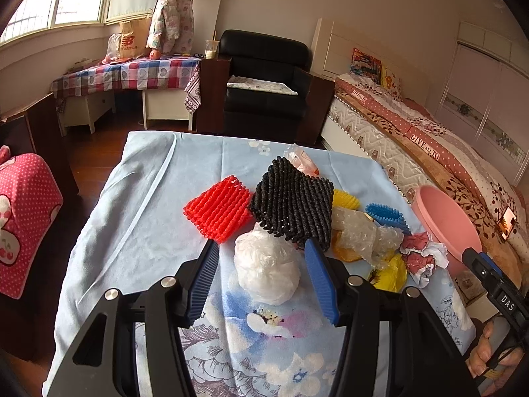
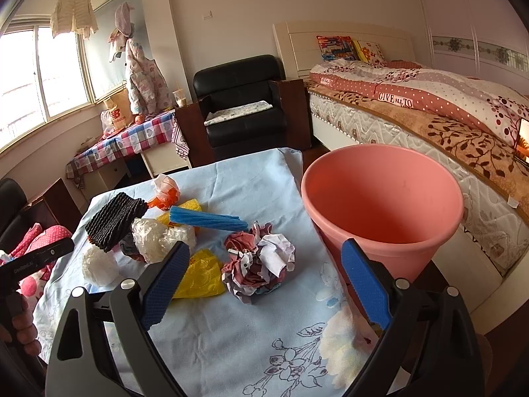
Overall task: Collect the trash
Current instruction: 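Grasp the black knitted net with the left tool while the right tool grasps crumpled red-white paper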
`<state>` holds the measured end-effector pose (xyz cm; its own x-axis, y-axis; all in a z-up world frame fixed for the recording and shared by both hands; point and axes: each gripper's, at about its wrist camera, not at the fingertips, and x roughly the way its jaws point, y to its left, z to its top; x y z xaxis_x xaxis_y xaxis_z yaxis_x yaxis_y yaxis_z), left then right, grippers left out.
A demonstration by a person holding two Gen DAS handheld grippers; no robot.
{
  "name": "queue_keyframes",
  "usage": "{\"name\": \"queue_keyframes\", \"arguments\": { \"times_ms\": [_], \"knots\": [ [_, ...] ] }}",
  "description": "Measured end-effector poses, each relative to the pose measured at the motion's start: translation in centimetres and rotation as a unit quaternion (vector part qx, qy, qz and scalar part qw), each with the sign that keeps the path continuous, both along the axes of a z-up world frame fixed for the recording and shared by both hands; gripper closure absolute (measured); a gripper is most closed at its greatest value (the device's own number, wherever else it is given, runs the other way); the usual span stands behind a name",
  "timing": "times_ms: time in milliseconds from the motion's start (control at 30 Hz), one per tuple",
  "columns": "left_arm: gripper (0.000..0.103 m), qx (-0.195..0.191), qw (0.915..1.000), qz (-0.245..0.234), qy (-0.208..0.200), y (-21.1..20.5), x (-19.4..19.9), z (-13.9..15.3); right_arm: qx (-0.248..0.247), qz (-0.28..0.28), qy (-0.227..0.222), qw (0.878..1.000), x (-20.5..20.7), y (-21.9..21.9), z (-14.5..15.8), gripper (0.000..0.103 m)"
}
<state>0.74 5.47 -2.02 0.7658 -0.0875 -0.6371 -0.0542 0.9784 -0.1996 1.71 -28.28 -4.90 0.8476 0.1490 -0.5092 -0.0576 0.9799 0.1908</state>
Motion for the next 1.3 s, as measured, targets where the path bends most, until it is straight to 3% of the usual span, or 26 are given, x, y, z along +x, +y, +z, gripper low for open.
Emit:
{"name": "queue_keyframes", "arguments": {
  "times_ms": [133,400,500,633,667,867,1167,1233,1300],
  "knots": [
    [0.049,-0.034,0.9994,-0.001,-0.008,1.2,0.3,0.3,0.002,0.004,-0.001,1.0,0.5,-0.4,0.0,0.011],
    [0.053,-0.023,0.9997,-0.006,-0.009,0.0,4.2,0.5,0.017,0.019,0.013,1.0,1.4,-0.8,-0.2,0.018],
    [0.065,-0.025,0.9996,0.002,0.013,-0.1,6.0,-0.5,0.016,0.024,0.014,0.999,1.7,-0.7,-0.2,0.019],
    [0.092,-0.05,0.9984,-0.002,0.028,0.1,7.4,-1.4,0.014,0.029,0.026,0.999,2.2,-0.5,-0.8,0.023],
    [0.094,-0.05,0.9984,-0.003,0.027,0.2,7.5,-1.4,0.015,0.03,0.03,0.999,2.3,-0.4,-1.0,0.025],
    [0.097,-0.048,0.9988,-0.006,0.006,0.7,6.9,-1.0,0.022,0.03,0.055,0.998,3.2,-0.5,-2.0,0.032],
    [0.097,-0.065,0.9974,-0.008,-0.031,1.7,4.5,1.3,0.062,0.035,0.102,0.992,5.4,-1.5,-3.0,0.034],
    [0.097,-0.066,0.9971,-0.01,-0.036,1.7,4.1,1.7,0.06,0.037,0.11,0.991,5.6,-1.4,-3.2,0.043],
    [0.097,-0.066,0.997,-0.011,-0.039,1.6,3.7,2.0,0.06,0.04,0.125,0.989,5.8,-1.2,-3.7,0.06]
  ]
}}
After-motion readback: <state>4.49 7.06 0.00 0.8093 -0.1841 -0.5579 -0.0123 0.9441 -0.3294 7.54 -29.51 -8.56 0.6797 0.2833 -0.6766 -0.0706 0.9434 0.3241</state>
